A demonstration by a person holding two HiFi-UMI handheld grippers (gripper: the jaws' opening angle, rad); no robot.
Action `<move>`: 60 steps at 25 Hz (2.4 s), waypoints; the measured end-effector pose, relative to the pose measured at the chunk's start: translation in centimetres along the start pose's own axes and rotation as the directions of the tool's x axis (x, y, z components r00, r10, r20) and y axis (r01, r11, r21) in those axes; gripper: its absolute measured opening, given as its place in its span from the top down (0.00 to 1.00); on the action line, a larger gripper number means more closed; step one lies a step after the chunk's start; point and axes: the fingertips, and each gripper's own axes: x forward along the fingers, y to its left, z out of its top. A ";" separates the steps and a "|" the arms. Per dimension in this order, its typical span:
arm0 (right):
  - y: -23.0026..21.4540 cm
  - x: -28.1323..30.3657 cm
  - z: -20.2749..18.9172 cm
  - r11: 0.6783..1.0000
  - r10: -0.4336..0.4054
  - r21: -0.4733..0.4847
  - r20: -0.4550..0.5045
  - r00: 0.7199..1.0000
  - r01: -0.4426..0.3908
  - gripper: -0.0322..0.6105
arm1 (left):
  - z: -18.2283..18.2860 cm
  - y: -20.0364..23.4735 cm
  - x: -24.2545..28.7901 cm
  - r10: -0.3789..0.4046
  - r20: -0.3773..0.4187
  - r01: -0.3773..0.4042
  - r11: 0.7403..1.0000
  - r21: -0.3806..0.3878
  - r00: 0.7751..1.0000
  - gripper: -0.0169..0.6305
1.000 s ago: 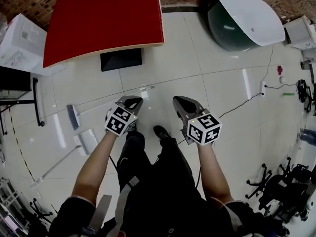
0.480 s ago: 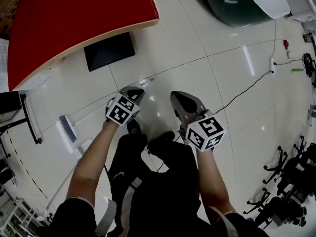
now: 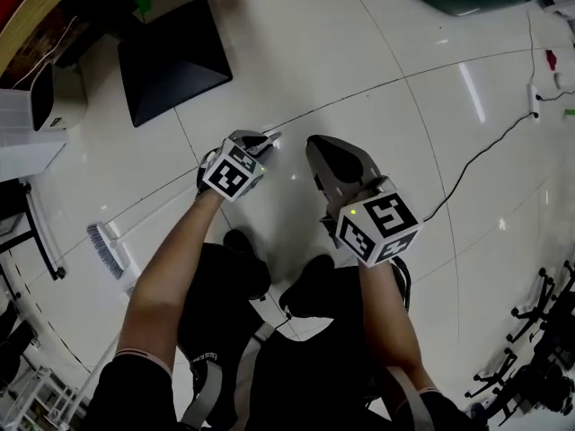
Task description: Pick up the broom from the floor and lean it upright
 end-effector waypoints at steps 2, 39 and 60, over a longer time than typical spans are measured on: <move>-1.1 1.2 -1.8 1.000 -0.015 0.019 0.020 1.000 0.015 0.94 | -2.6 0.6 2.9 -0.017 -0.061 0.018 1.000 0.018 0.998 0.83; -3.4 1.2 -1.3 0.991 -0.067 0.126 0.091 0.994 0.055 0.94 | -2.7 7.9 3.9 0.047 -0.158 -0.037 0.997 0.064 0.986 0.82; 18.7 -4.6 24.2 0.994 0.092 -0.064 -0.017 0.996 -0.093 0.94 | 13.3 2.5 -38.4 0.218 0.269 -0.235 0.971 0.032 0.938 0.82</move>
